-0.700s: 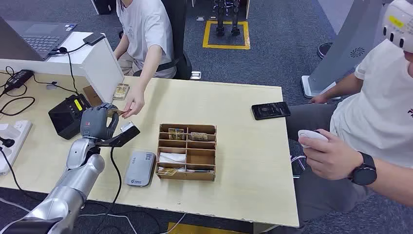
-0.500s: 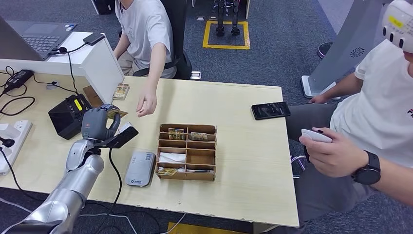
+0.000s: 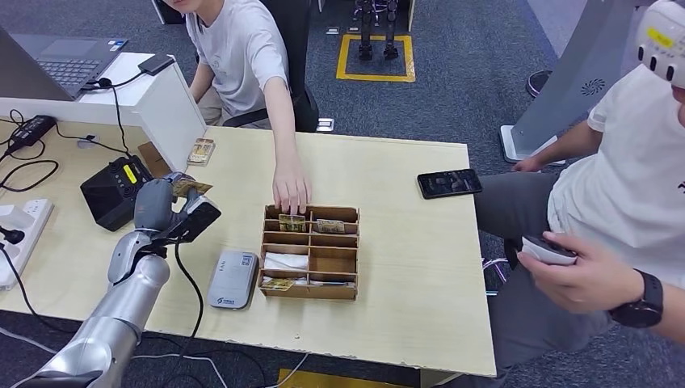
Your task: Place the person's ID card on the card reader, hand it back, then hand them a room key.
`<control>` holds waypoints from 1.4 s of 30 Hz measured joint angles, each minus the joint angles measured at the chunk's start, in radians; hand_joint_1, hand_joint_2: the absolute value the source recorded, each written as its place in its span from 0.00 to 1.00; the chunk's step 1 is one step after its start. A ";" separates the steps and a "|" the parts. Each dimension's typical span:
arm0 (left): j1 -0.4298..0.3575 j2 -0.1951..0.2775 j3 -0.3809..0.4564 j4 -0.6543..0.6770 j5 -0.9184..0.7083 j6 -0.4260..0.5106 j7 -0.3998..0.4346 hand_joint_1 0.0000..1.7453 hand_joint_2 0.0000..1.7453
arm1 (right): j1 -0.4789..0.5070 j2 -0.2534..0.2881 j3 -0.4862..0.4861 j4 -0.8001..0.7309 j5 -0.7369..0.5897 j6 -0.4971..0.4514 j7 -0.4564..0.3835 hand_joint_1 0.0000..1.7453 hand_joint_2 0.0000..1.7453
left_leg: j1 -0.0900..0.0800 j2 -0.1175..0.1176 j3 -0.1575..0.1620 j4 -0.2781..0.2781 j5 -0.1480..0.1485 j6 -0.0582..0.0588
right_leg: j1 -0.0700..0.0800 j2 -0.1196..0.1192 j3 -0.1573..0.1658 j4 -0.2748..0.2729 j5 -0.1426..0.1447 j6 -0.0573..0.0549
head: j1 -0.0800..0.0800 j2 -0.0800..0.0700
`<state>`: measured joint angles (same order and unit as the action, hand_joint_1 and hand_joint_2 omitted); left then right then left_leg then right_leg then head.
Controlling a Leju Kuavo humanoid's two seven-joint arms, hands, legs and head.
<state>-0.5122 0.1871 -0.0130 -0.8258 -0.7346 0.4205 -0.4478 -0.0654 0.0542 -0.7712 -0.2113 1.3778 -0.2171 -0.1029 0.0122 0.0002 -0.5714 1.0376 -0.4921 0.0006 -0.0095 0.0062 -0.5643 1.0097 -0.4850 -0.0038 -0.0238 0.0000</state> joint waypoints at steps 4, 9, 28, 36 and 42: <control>0.017 -0.014 0.013 -0.053 0.141 -0.153 0.024 1.00 1.00 | 0.000 0.000 -0.010 0.000 -0.001 0.000 0.001 0.00 1.00 | 0.000 0.000 0.000 0.000 0.000 0.000 | 0.000 0.000 0.000 0.000 0.000 0.000 | 0.000 0.000; 0.062 -0.022 0.035 -0.137 0.226 -0.221 0.056 1.00 1.00 | 0.001 0.002 -0.025 0.000 0.000 -0.006 0.001 0.00 1.00 | 0.000 0.000 0.000 0.000 0.000 0.000 | 0.000 0.000 0.000 0.000 0.000 0.000 | 0.000 0.000; 0.235 0.036 0.128 -0.224 0.416 -0.500 0.145 1.00 1.00 | 0.004 0.004 -0.070 0.000 -0.004 -0.017 -0.001 0.00 1.00 | 0.000 0.000 0.000 0.000 0.000 0.000 | 0.000 0.001 -0.001 0.000 -0.001 0.000 | 0.000 0.000; 0.336 0.063 0.140 -0.332 0.543 -0.606 0.172 1.00 1.00 | 0.008 0.005 -0.088 0.000 -0.004 -0.025 0.004 0.00 1.00 | 0.000 0.000 -0.001 0.000 0.000 0.000 | 0.000 0.000 -0.001 0.000 -0.001 0.000 | 0.000 0.000; 0.377 0.065 0.140 -0.407 0.655 -0.627 0.237 1.00 1.00 | 0.008 0.007 -0.099 0.000 -0.001 -0.030 0.000 0.00 1.00 | 0.000 0.000 -0.001 0.000 0.000 0.000 | 0.000 0.000 -0.001 0.000 -0.001 0.000 | 0.000 0.000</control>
<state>-0.1350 0.2520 0.1274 -1.2328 -0.0791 -0.2064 -0.2113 -0.0570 0.0613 -0.8701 -0.2113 1.3766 -0.2472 -0.1034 0.0124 0.0002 -0.5722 1.0371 -0.4924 0.0003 -0.0095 0.0062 -0.5649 1.0097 -0.4858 -0.0034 -0.0238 0.0000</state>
